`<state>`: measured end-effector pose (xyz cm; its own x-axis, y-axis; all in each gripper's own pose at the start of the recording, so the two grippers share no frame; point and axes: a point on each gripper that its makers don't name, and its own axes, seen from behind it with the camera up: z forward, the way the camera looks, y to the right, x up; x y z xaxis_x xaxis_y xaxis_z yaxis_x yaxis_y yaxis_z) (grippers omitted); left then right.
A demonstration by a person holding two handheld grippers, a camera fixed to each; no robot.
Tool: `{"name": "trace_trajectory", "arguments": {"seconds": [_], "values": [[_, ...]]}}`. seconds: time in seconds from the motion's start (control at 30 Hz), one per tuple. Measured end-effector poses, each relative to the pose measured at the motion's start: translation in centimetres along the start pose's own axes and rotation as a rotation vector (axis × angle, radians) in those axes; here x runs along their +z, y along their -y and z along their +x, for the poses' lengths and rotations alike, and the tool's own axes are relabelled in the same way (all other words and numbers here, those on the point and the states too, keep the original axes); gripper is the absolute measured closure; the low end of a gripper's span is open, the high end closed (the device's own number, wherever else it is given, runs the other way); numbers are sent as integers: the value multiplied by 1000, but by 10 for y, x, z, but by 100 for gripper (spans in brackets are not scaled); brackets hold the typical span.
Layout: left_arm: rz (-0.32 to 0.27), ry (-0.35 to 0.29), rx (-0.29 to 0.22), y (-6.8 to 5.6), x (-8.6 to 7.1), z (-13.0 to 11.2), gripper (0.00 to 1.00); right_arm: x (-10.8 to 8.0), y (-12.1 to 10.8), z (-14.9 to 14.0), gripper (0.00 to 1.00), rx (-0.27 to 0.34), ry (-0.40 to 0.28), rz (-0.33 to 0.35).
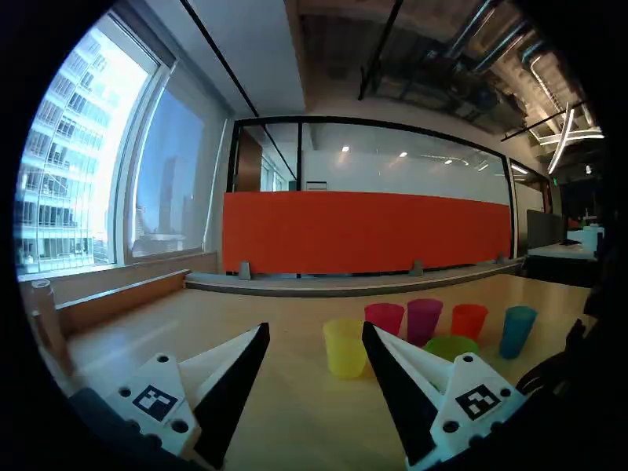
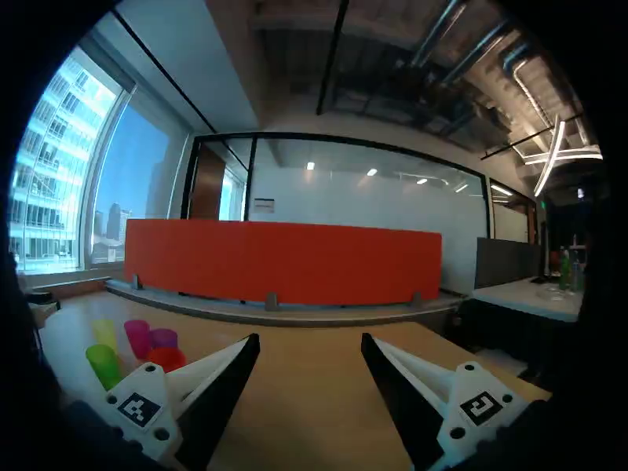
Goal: Pour water
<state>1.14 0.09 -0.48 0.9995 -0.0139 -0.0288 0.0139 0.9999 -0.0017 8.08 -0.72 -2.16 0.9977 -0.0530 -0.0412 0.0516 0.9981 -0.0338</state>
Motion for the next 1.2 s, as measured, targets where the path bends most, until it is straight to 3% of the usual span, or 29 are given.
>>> {"name": "trace_trajectory", "arguments": {"seconds": [1.2], "values": [[0,28,14,1,3,-10,13,-6,5,0,0,-10,-12,20]]}}
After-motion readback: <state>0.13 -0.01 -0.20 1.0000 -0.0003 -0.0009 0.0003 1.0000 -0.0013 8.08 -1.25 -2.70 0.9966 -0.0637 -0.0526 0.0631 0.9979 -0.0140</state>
